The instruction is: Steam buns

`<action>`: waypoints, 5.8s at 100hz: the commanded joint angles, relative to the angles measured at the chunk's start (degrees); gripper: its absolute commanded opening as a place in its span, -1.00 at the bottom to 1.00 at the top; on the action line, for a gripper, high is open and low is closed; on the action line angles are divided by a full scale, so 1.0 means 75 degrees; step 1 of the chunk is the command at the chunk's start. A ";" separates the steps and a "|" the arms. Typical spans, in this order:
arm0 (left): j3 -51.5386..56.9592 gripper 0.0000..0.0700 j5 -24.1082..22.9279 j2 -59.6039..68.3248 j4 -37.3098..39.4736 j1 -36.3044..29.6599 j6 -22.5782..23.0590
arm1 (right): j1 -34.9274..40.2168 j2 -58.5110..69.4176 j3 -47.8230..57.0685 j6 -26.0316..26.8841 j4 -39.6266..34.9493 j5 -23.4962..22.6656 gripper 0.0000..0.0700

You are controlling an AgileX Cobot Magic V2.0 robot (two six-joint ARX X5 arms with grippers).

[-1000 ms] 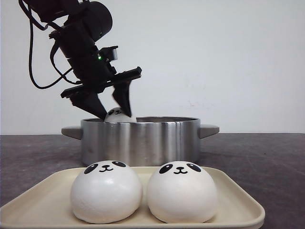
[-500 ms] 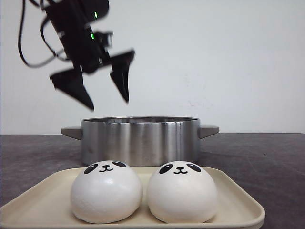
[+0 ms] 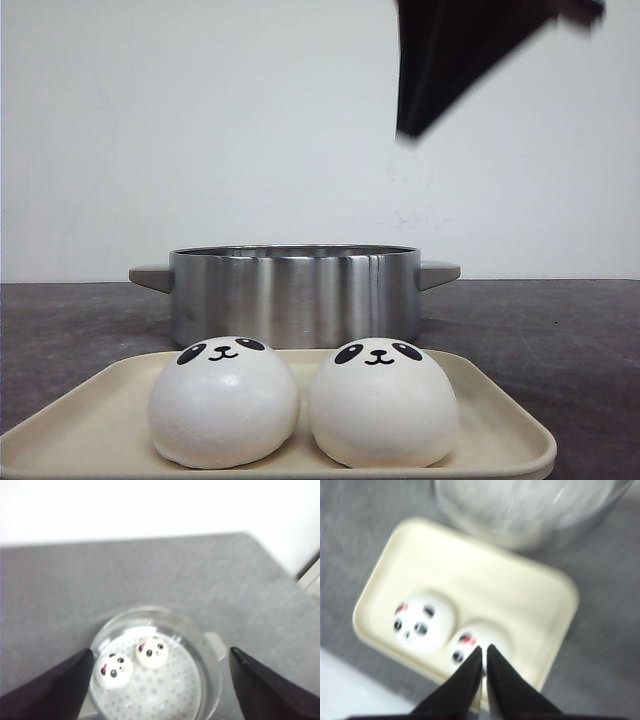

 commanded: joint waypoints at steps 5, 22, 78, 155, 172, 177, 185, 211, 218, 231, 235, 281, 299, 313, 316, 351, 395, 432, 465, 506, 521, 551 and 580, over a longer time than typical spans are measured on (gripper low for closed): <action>0.0169 0.42 0.0015 -0.0536 -0.0125 -0.0035 0.0169 | 0.0178 0.0096 -0.0548 0.0784 0.0452 -0.0239 -0.15; 0.0169 0.42 0.0012 -0.1341 -0.0213 -0.0035 0.0166 | 0.0248 0.0099 -0.1139 0.0994 0.0950 -0.0530 0.48; 0.0169 0.42 0.0015 -0.1967 -0.0595 -0.0035 0.0163 | 0.0102 0.2194 -0.1218 0.1040 0.1824 -0.0653 -0.07; 0.0172 0.42 0.0012 -0.1938 -0.0781 -0.0035 0.0259 | -0.0545 0.1641 0.2532 -0.1236 0.2296 0.0510 -0.98; 0.0169 0.42 0.0012 -0.1830 -0.0752 -0.0035 0.0256 | -0.1247 0.2343 0.2614 -0.1617 0.2314 0.0061 -0.98; 0.0169 0.42 0.0012 -0.1786 -0.0755 -0.0035 0.0256 | -0.1466 0.2620 0.2614 -0.1641 0.2288 -0.0111 -0.98; 0.0169 0.42 0.0012 -0.1734 -0.0761 -0.0035 0.0256 | -0.1673 0.3045 0.2614 -0.1644 0.2308 -0.0323 -0.98; 0.0169 0.42 0.0012 -0.1664 -0.0901 -0.0035 0.0259 | -0.2052 0.4141 0.2614 -0.1821 0.2387 -0.0478 -0.98; 0.0169 0.42 0.0012 -0.1664 -0.0997 -0.0035 0.0268 | -0.2107 0.4266 0.2614 -0.1827 0.2524 -0.0487 -0.98; 0.0169 0.42 0.0012 -0.1644 -0.1096 -0.0035 0.0335 | -0.2200 0.4339 0.2614 -0.2151 0.2696 -0.0466 -0.50; 0.0169 0.42 0.0012 -0.1635 -0.1107 -0.0035 0.0335 | -0.2232 0.4339 0.2614 -0.2174 0.2693 -0.0452 -0.21; -0.0026 0.42 0.0020 -0.1338 -0.1425 -0.0058 0.0393 | -0.2530 0.4272 0.2637 -0.2127 0.2687 -0.0458 0.38; -0.1154 0.42 0.0207 -0.1309 -0.1309 -0.0248 0.0245 | -0.2550 0.3899 0.2961 -0.2136 0.2503 -0.0458 0.10; -0.2605 0.42 0.0901 -0.1282 -0.0833 -0.0522 -0.0446 | -0.2436 0.3171 0.3258 -0.2165 0.2317 -0.0458 -0.95; -0.2978 0.42 0.1081 -0.1241 -0.0685 -0.0618 -0.0697 | -0.2375 0.2920 0.3279 -0.2165 0.2331 -0.0452 -0.96; -0.4462 0.59 0.1224 0.0230 0.0070 -0.1935 -0.1297 | -0.1547 0.0446 0.3290 -0.2171 0.2573 -0.0236 -0.96; -0.4462 0.70 0.1093 0.2291 0.1236 -0.2879 -0.1358 | -0.1239 -0.0673 0.3290 -0.2232 0.2273 0.0627 -0.96; -0.4462 0.15 0.0781 0.2906 0.1405 -0.2943 -0.1376 | -0.1230 -0.0676 0.3290 -0.2282 0.2005 0.0758 -0.96; -0.4252 -1.00 0.0589 0.2419 0.1172 -0.2940 -0.0938 | -0.1230 -0.0676 0.3290 -0.2285 0.1976 0.0758 -0.96; -0.2570 -1.00 -0.0822 0.1358 0.2113 -0.2538 0.0734 | -0.1233 -0.0659 0.3287 -0.2337 0.2177 0.0758 -0.96; -0.2550 -1.00 -0.0822 0.1953 0.2932 -0.1988 0.0772 | -0.1233 -0.0656 0.3281 -0.2340 0.2168 0.0758 -0.96; -0.2550 -0.86 -0.0810 0.3383 0.3075 -0.1250 0.0784 | -0.1230 -0.0656 0.3281 -0.2331 0.1973 0.0758 -0.96; -0.2544 0.58 -0.0877 0.3459 0.3209 -0.1049 0.0746 | -0.1230 -0.0656 0.3281 -0.2331 0.1769 0.0758 -0.96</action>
